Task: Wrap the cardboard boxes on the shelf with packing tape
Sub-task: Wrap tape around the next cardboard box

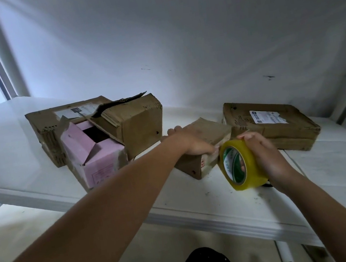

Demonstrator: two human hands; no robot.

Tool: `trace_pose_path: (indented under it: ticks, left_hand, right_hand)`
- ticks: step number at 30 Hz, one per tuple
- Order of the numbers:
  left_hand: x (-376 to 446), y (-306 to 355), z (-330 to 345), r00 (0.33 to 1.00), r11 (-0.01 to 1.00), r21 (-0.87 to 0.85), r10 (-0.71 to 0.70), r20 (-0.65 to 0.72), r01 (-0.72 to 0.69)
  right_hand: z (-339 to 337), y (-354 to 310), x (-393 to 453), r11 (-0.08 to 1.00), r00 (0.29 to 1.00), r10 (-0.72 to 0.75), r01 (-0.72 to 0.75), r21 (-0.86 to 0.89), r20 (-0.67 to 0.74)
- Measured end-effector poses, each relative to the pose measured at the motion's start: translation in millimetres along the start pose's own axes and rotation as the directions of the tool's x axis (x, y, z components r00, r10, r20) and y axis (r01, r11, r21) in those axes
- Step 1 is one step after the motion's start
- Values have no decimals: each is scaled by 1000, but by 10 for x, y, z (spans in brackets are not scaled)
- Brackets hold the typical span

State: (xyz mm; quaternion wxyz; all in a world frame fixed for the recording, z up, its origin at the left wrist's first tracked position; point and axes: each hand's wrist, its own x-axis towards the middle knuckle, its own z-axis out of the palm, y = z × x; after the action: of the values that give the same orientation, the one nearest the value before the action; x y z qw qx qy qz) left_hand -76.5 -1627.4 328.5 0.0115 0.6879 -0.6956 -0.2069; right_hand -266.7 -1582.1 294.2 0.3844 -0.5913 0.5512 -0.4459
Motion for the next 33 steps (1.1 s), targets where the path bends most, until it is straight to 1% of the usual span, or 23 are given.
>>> trace_pose_path:
  ticks: [3,5,6,8,10,12,14,15,16,17,18,19,20,21,22,23,24,25,26,27,28,29,33]
  left_hand:
    - [-89,18,-352,979,999,-15,32,203,-29]
    - [-182,70,-660,943,997,74,-40,331,16]
    - [-242,113,-809,926,989,144,-92,367,41]
    - [-333,235,-1035,927,961,270,-158,340,64]
    - [-327,337,-1065,954,931,363,-147,261,44]
    - [-238,325,-881,985,913,403,-127,116,70]
    - [-113,230,-619,994,942,318,-102,-45,111]
    - [-54,187,-548,991,974,214,-43,-128,70]
    - [-7,169,-528,975,997,73,28,-221,-12]
    - [22,167,-536,939,986,-103,88,-333,-129]
    - [15,176,-549,882,920,-284,116,-457,-268]
    - [-17,188,-568,814,809,-423,113,-569,-408]
    - [-58,185,-589,752,701,-486,108,-651,-521]
    - [-101,158,-613,716,646,-497,112,-689,-580]
    - [-137,108,-638,709,637,-481,151,-688,-602]
    - [-149,35,-654,728,668,-446,215,-651,-596]
    - [-170,-42,-665,777,731,-395,291,-558,-557]
    - [-202,-108,-671,849,814,-326,338,-407,-481]
    - [-231,-161,-666,913,891,-236,336,-232,-388]
    - [-249,-201,-656,950,940,-140,300,-88,-310]
    - [-269,-217,-645,966,963,-71,258,-13,-258]
    - [-281,-212,-636,972,971,-39,234,-8,-234]
    - [-260,-161,-561,972,984,27,179,-152,-177]
  right_hand:
    - [-2,-4,-9,1000,1000,18,-18,25,10]
    - [0,-14,0,999,1000,24,-25,44,16]
    - [2,-18,8,999,1000,24,-25,46,18]
    - [6,-27,27,999,1000,21,-22,34,21]
    - [9,-39,34,999,999,25,-25,22,20]
    - [10,-34,39,999,1000,22,-23,25,16]
    - [12,-31,24,999,1000,17,-18,40,10]
    - [12,-31,15,999,1000,11,-12,45,9]
    - [10,-34,11,999,1000,5,-5,48,10]
    - [9,-31,7,999,1000,3,-3,49,12]
    - [12,-29,-6,999,1000,5,-6,51,15]
    - [13,-28,-12,999,1000,7,-8,51,16]
    - [10,-33,-11,999,1000,5,-5,49,18]
    - [6,-34,-7,999,1000,5,-6,45,20]
    - [2,-34,-10,999,1000,9,-10,42,20]
    - [2,-32,-10,999,1000,11,-12,44,19]
    - [6,-30,-11,999,1000,9,-10,50,17]
    - [11,-32,-10,999,1000,7,-8,52,16]
    - [17,-40,-10,999,1000,6,-7,49,13]
    - [21,-51,-9,999,1000,3,-3,43,9]
    - [24,-67,-10,999,1000,-3,3,35,7]
    - [24,-80,-12,1000,1000,-11,11,22,9]
    - [-24,-138,-46,998,998,-34,36,-49,51]
